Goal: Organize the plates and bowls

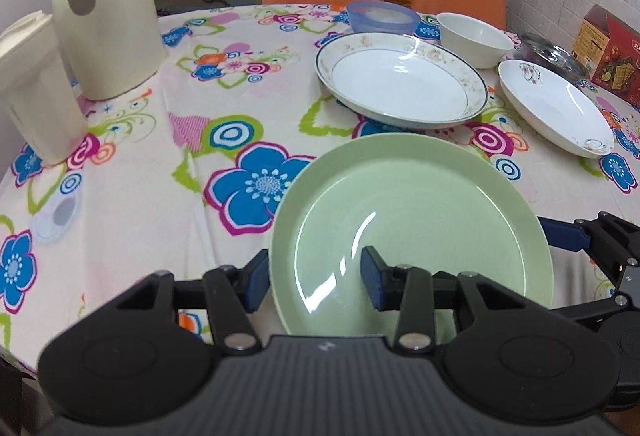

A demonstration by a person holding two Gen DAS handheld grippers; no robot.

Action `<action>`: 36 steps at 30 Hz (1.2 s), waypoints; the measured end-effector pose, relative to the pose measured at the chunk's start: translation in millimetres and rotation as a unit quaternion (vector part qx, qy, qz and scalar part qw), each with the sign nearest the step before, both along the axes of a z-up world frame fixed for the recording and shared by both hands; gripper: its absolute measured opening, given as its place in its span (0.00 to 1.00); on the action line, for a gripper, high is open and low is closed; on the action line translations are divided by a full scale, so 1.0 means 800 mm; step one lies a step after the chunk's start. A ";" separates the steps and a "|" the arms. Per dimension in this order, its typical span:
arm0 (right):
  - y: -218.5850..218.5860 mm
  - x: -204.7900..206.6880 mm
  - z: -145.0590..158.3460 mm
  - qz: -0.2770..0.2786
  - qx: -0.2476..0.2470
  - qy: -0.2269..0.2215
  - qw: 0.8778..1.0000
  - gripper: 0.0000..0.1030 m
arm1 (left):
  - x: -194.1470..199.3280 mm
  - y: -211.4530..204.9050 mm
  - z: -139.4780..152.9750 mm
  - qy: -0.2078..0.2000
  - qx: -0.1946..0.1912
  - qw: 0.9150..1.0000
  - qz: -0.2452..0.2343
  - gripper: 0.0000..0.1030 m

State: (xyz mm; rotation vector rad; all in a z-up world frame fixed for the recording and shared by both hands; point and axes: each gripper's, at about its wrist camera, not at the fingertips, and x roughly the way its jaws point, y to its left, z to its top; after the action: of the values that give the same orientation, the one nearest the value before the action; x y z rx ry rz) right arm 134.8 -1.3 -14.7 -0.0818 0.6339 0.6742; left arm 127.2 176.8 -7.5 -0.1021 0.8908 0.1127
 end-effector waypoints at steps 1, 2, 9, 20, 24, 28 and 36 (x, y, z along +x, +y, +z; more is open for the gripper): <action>0.002 0.003 -0.003 -0.003 0.000 0.006 1.000 0.78 | 0.005 -0.001 -0.003 -0.001 -0.009 1.000 -0.001 0.40; 0.001 0.006 -0.005 -0.005 0.000 0.014 1.000 0.78 | 0.009 -0.002 -0.003 -0.003 -0.011 1.000 -0.003 0.40; 0.002 0.022 -0.010 -0.019 -0.029 0.010 0.999 0.79 | 0.013 0.007 -0.002 -0.018 -0.022 1.000 0.005 0.75; -0.056 0.078 0.026 -0.059 0.042 0.013 0.997 0.77 | 0.058 0.056 0.048 -0.084 -0.025 0.995 0.048 0.88; -0.043 0.114 0.040 -0.042 0.039 0.005 0.998 0.77 | 0.098 0.071 0.054 -0.085 -0.025 0.995 0.044 0.88; -0.023 0.148 0.048 -0.028 0.013 -0.007 0.999 0.77 | 0.138 0.078 0.046 -0.073 -0.029 0.996 0.033 0.88; 0.014 0.222 0.025 -0.019 -0.037 0.015 0.999 0.77 | 0.209 0.078 0.017 -0.038 -0.061 0.997 0.004 0.88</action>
State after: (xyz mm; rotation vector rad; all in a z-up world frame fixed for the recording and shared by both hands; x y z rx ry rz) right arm 312.8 10.0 5.1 -0.1281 0.6874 0.6160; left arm 294.6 238.9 5.9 -0.2224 0.8204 0.0624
